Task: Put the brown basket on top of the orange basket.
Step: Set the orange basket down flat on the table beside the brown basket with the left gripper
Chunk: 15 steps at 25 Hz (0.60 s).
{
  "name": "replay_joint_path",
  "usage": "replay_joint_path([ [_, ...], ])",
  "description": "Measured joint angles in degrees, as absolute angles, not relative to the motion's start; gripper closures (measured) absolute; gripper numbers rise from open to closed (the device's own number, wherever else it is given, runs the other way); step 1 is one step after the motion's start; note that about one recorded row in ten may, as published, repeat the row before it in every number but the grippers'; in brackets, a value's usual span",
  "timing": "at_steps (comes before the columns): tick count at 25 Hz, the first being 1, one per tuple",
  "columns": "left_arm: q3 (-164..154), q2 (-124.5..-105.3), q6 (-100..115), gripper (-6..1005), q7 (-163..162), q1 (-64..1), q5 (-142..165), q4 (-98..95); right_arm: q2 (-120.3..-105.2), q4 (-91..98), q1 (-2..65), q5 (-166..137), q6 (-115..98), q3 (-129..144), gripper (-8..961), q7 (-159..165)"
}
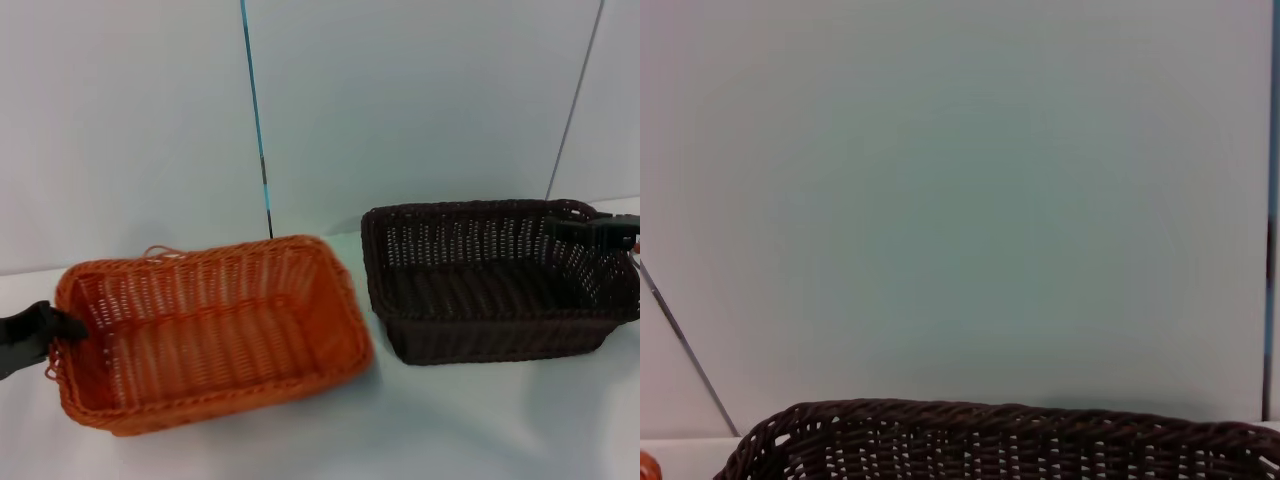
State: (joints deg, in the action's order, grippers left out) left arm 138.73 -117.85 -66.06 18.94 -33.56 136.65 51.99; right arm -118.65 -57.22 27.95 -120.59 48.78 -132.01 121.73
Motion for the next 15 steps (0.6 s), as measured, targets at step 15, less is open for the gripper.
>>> replay_joint_path([
  [15, 138.4, -116.56, -65.9, 829, 19.6, -33.9, 136.0, 50.6, -118.66, -57.2, 28.2, -120.6, 48.6, -132.0, 115, 121.7],
])
